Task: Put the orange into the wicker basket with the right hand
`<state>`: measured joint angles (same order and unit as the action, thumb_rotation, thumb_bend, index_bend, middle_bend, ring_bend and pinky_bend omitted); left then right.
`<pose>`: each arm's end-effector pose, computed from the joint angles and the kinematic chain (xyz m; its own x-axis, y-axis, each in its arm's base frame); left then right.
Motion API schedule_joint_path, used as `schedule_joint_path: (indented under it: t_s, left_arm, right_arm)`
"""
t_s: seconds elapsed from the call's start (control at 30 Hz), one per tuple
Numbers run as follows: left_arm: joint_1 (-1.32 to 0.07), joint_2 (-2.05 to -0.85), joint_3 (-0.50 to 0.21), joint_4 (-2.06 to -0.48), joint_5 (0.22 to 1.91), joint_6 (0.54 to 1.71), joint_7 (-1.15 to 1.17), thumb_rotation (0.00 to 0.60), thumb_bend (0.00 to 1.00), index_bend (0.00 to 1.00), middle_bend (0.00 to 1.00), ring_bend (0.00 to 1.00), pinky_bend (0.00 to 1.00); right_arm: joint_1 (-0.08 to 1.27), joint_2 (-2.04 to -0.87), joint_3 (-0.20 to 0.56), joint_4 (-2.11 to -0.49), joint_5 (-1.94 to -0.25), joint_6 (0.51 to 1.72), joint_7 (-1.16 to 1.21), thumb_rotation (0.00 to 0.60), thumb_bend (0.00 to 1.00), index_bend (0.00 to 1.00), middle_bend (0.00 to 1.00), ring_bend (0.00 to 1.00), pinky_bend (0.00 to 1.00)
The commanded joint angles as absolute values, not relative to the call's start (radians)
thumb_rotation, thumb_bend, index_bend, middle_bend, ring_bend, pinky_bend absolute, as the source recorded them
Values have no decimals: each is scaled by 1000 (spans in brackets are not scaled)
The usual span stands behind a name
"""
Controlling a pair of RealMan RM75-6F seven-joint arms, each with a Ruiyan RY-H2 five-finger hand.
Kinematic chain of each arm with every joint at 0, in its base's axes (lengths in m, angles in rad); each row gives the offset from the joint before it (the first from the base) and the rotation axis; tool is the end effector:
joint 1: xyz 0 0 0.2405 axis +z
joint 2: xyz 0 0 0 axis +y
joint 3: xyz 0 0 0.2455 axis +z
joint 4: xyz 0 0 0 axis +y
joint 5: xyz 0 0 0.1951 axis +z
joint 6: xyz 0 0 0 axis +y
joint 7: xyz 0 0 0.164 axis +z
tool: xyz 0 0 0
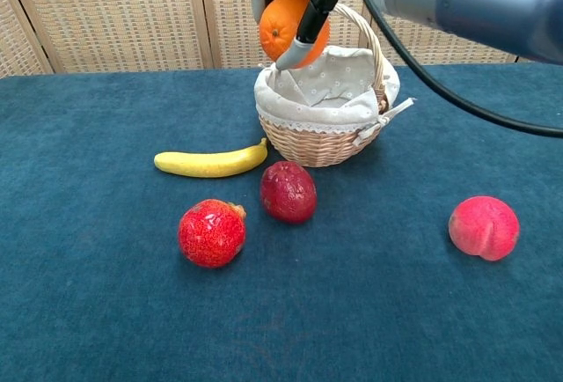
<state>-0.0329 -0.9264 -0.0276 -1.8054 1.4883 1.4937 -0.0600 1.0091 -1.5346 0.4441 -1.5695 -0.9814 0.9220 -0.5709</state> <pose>-0.2829 0.1780 0.2065 0.3382 0.0343 0.9405 0.9394 0.0480 -0.3395 0.0162 -0.3957 0.0333 0.4156 -0.0247 0.9092 -0.7697 -0.5421 0.3372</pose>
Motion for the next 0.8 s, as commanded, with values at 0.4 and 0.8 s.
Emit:
schedule_joint_path:
  t_s: [0.4,0.8]
  left_arm:
    - [-53,-927,-37,-1800,1459,1459,-71,600,0,0,0,0,0]
    - [-44,-925,-26,-1803,1485,1477,-76,600,0,0,0,0,0]
  right_arm:
    - [1111,-1574,400,-1443,-862,904,-628,600,0,0,0,0,0]
    - [933,-1338,293,-1700,-1069,1040,-501,600,0,0,0,0,0]
